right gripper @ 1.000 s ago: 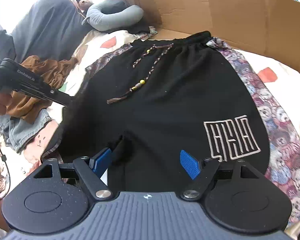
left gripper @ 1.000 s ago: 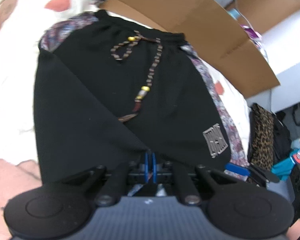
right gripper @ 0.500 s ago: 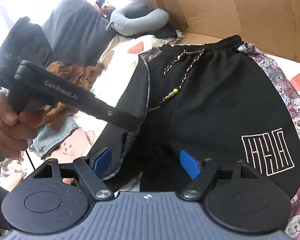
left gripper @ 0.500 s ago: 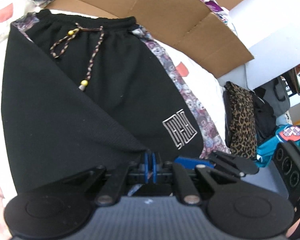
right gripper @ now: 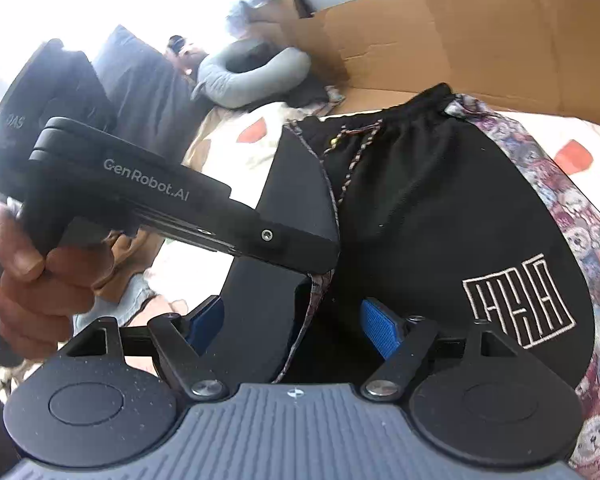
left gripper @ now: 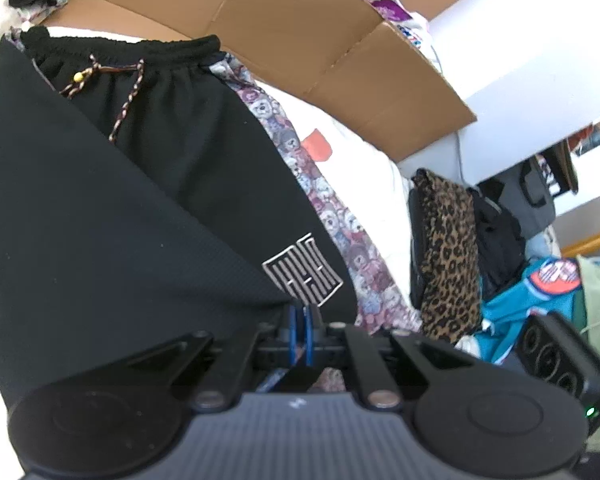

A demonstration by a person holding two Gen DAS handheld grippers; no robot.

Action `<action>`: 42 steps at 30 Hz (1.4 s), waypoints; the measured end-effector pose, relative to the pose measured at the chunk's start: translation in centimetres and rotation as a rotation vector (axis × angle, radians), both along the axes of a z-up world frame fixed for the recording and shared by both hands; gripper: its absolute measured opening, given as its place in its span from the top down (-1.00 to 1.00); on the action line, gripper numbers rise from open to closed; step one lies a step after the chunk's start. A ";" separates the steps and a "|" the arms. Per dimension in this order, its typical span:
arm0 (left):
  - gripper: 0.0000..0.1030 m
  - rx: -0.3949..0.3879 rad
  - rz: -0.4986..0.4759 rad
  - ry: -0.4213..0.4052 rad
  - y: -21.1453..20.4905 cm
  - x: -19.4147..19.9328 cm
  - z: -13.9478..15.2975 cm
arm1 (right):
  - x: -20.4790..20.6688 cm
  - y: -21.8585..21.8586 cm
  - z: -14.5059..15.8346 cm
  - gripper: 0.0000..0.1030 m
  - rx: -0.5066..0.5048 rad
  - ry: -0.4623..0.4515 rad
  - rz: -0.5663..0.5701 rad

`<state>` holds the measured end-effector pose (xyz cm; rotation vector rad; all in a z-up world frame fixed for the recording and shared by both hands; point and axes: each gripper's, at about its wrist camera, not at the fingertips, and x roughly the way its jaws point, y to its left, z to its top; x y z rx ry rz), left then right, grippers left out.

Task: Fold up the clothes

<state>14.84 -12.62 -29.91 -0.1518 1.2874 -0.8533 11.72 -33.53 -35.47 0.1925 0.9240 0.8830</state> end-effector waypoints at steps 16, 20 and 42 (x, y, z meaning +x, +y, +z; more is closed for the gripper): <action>0.91 -0.055 0.038 0.083 -1.8 0.0 0.1 | 1.5 0.1 -0.6 0.03 -0.025 0.018 -0.118; 0.91 -0.072 0.026 0.117 -2.2 -0.5 -0.4 | 1.3 0.3 -0.9 0.79 -0.054 -0.003 -0.113; 0.41 0.108 0.218 0.088 5.2 3.1 -3.2 | 2.0 -4.7 -1.7 0.98 -0.088 0.046 -0.249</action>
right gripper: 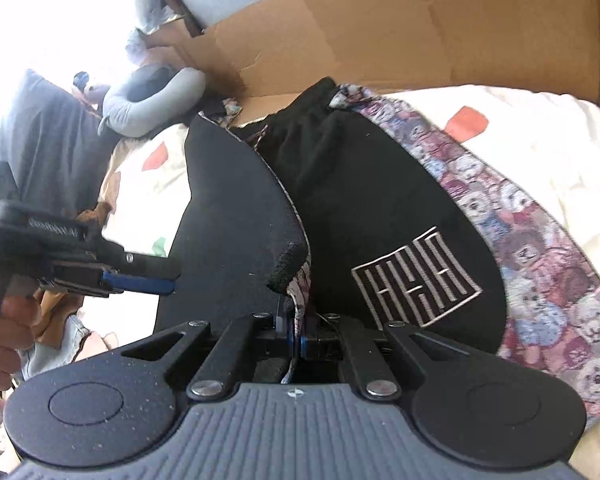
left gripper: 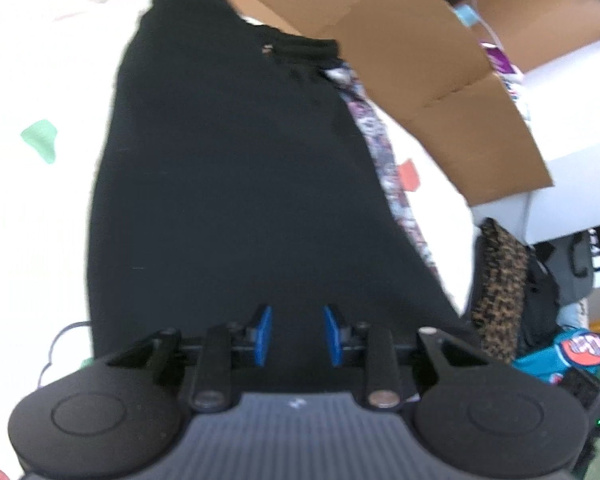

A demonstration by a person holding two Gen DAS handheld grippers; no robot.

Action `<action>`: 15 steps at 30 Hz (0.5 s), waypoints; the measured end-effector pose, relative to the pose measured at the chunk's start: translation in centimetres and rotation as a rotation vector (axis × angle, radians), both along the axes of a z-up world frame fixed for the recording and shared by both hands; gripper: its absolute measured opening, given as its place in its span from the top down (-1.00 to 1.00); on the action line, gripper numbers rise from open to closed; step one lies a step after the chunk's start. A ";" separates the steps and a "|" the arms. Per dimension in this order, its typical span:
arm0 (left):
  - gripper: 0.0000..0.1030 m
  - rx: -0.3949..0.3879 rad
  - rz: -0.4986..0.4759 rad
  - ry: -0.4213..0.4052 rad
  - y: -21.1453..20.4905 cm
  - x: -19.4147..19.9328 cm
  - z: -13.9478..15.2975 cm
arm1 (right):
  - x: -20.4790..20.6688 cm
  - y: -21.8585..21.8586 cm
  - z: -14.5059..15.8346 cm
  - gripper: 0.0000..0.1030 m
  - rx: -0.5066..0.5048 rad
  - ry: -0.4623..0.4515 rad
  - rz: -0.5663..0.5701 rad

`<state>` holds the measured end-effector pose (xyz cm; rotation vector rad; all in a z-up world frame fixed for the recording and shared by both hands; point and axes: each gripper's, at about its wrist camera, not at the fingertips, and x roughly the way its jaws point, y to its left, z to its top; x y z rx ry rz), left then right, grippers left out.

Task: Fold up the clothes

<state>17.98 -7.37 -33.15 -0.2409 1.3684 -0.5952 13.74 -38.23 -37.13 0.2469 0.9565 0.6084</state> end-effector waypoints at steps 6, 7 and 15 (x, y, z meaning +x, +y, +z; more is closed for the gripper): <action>0.40 0.040 -0.026 0.032 -0.2 -0.5 -1.1 | 0.0 -2.2 1.1 0.98 -0.018 -0.009 -0.039; 0.40 0.046 -0.034 0.038 -0.3 -0.6 -1.3 | 0.0 -2.6 1.3 0.98 -0.025 -0.010 -0.051; 0.38 0.116 -0.060 0.068 -1.0 -1.3 -2.8 | -0.2 -7.1 1.1 0.98 -0.059 0.020 -0.167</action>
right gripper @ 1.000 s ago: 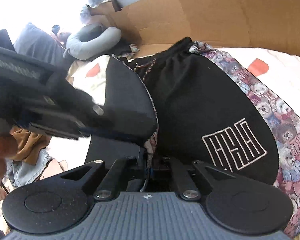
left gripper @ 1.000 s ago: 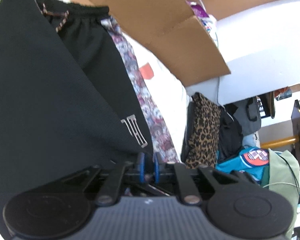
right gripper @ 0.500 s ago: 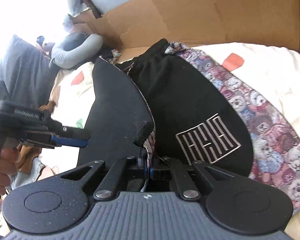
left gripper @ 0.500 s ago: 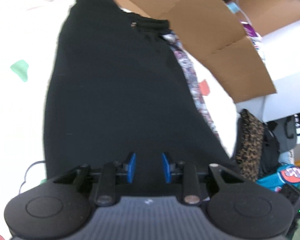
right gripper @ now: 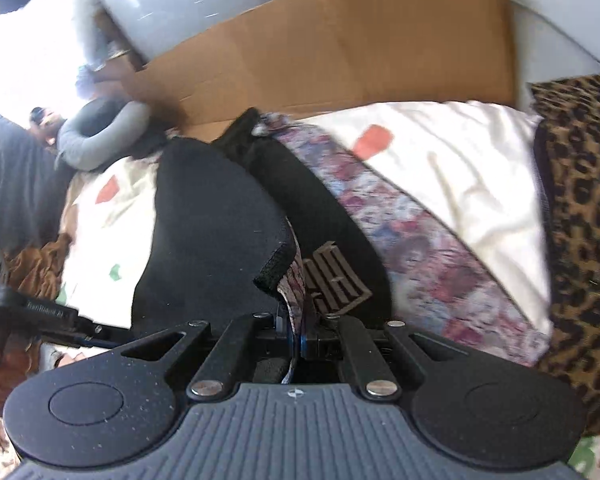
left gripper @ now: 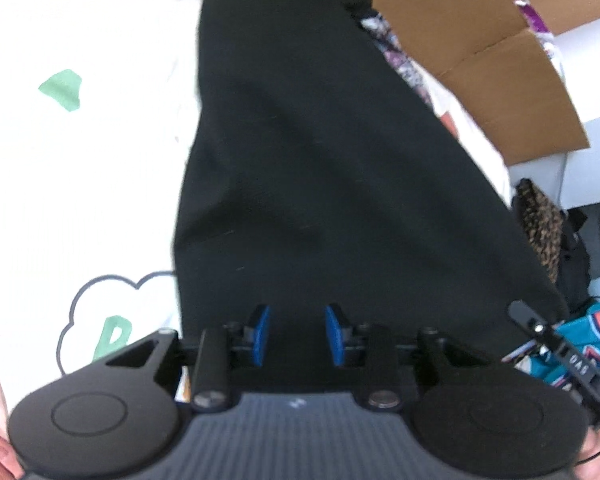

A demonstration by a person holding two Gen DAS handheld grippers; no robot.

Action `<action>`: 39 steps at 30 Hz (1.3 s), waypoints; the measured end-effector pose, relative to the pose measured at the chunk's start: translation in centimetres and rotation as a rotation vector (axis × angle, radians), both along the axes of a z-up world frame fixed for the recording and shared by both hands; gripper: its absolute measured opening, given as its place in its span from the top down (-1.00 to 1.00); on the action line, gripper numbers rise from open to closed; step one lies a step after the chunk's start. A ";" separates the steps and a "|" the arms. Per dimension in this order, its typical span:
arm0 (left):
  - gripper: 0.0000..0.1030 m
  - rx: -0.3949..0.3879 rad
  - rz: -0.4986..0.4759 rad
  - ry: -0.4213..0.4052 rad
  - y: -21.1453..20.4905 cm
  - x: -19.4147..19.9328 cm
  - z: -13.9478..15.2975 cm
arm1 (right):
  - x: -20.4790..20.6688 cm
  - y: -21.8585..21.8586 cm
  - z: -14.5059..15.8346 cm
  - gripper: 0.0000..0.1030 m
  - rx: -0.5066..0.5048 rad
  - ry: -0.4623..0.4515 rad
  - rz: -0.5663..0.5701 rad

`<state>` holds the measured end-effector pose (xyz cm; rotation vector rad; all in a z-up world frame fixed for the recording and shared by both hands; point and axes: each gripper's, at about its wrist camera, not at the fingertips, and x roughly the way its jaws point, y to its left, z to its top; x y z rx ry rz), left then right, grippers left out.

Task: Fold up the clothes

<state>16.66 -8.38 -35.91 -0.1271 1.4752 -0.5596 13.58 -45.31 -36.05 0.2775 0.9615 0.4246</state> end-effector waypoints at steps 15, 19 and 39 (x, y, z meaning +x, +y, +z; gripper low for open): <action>0.35 0.130 -0.145 0.039 -2.4 -2.2 -2.2 | -0.7 -5.3 -4.1 0.97 -0.073 0.094 -0.169; 0.35 0.158 -0.153 0.072 -2.1 -2.2 -3.0 | -0.5 -5.8 -6.0 0.92 -0.093 0.137 -0.208; 0.29 0.111 -0.187 0.261 -4.7 -2.4 -6.0 | 0.8 -7.2 -7.3 0.90 -0.086 0.138 -0.263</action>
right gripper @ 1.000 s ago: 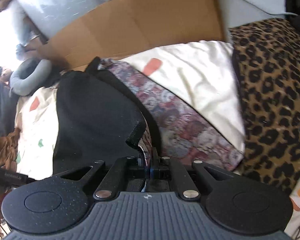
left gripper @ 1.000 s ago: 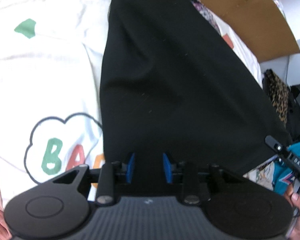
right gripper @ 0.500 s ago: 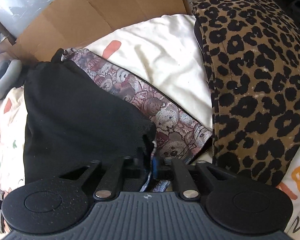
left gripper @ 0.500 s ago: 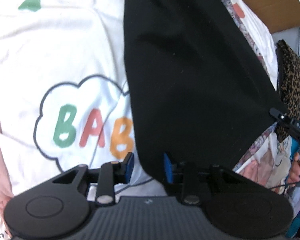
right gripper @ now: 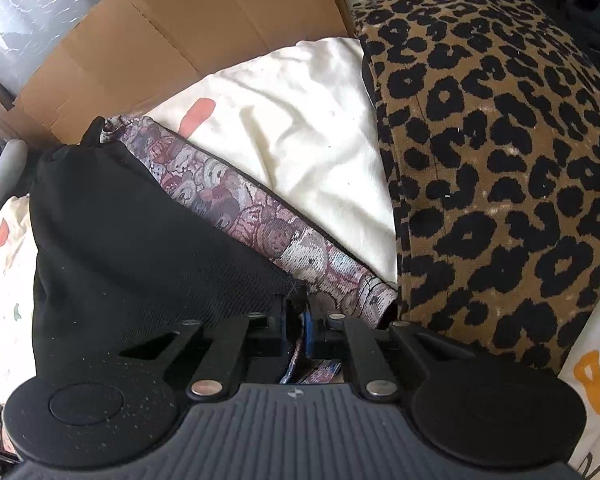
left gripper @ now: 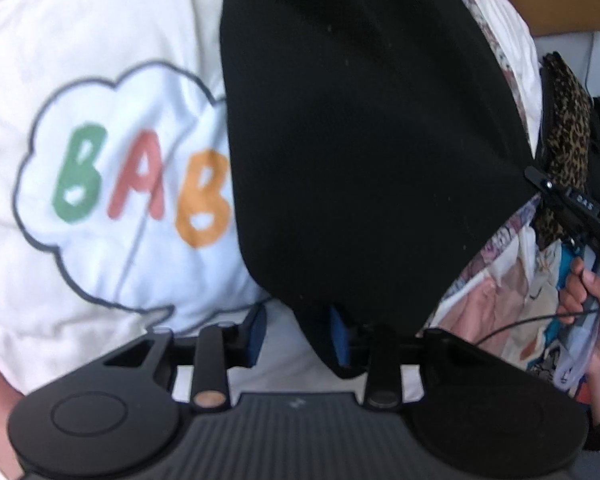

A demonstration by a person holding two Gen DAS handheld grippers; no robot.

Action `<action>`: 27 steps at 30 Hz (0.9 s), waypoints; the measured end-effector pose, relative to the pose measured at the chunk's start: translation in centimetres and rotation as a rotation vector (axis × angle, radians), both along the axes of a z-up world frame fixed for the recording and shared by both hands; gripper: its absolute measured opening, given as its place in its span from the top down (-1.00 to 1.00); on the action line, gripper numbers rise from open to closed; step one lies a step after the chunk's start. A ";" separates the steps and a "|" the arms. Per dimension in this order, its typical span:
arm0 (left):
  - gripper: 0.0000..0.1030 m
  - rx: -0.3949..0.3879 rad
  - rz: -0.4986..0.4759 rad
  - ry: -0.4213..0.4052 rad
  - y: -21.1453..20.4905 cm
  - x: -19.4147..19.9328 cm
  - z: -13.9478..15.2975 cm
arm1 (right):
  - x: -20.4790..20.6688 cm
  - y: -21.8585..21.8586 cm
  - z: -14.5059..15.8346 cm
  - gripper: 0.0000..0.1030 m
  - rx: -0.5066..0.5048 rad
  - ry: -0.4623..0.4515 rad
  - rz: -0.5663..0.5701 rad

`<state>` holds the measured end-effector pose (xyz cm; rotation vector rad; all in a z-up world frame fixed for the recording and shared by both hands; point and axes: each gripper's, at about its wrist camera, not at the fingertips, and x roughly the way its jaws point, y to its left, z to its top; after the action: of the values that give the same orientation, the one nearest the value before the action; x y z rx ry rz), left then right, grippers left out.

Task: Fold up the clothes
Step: 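Hold the folded shorts up with the left gripper while the right gripper pins the lining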

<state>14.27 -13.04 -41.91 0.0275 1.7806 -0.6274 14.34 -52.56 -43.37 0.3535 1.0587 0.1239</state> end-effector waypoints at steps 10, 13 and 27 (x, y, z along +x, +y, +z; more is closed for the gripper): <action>0.29 -0.051 -0.022 0.018 -4.1 0.9 -1.0 | 0.1 0.1 -0.5 0.91 0.001 0.010 -0.027; 0.35 -0.044 -0.006 0.019 -5.1 1.5 -1.4 | 0.0 0.1 -0.6 0.91 0.006 0.007 -0.032; 0.93 -0.090 -0.025 0.016 -9.9 5.7 0.4 | -0.5 -0.4 1.4 0.95 0.026 -0.030 -0.022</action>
<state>20.02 -22.95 -41.52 -0.0166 1.7679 -0.7269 13.85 -52.92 -42.01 0.3856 1.0240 0.1229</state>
